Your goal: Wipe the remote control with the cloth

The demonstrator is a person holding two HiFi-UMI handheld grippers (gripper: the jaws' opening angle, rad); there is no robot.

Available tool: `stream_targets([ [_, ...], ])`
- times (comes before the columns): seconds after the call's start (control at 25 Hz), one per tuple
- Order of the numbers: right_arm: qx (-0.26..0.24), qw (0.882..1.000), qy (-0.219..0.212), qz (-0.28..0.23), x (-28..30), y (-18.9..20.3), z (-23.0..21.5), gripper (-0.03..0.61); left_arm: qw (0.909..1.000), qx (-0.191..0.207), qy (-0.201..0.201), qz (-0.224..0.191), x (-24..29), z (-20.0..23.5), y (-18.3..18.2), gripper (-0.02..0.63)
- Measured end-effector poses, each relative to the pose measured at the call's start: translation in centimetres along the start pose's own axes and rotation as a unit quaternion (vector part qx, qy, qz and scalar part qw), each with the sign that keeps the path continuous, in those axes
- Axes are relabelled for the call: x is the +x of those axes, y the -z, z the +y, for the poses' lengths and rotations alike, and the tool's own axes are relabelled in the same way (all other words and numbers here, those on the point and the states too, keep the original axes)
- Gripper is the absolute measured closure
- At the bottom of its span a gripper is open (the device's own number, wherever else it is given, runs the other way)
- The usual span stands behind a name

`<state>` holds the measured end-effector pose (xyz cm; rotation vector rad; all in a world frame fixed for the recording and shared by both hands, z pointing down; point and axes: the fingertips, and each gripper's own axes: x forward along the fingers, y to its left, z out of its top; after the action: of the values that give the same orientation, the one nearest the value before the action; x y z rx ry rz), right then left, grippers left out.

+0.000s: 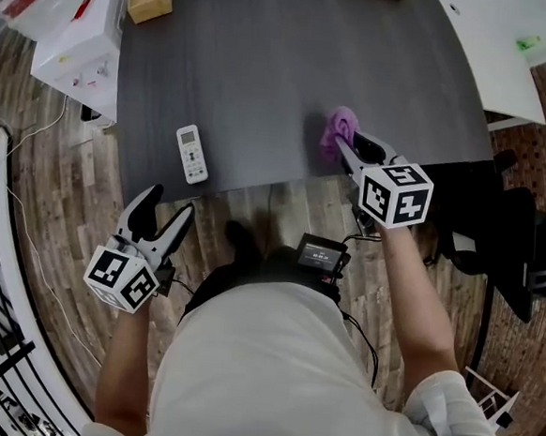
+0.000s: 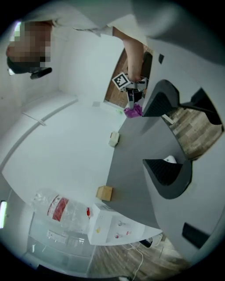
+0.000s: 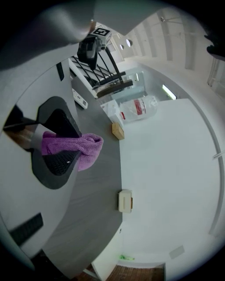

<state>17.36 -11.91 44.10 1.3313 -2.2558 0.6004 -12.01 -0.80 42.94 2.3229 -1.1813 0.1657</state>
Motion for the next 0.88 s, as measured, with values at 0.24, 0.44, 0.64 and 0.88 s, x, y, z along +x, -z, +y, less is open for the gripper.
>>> stream_targets([
  [0.24, -0.032, 0.999, 0.028, -0.006, -9.7, 3.2, -0.1, 0.479, 0.9941, -0.062, 0.063, -0.063, -4.1, -6.6, -0.6, 0.549],
  [0.44, 0.002, 0.999, -0.002, -0.033, -18.1, 6.4, 1.8, 0.479, 0.9633, -0.185, 0.12, -0.152, -7.0, -13.4, 0.4, 0.572],
  [0.64, 0.055, 0.995, -0.047, -0.068, -24.5, 8.8, 4.1, 0.479, 0.9449, -0.225, 0.136, -0.195, -9.4, -20.6, 2.3, 0.571],
  [0.88, 0.099, 0.986, -0.096, -0.09, -29.0, 10.0, 7.3, 0.479, 0.9436, -0.215, 0.134, -0.214, -14.1, -25.4, 3.4, 0.571],
])
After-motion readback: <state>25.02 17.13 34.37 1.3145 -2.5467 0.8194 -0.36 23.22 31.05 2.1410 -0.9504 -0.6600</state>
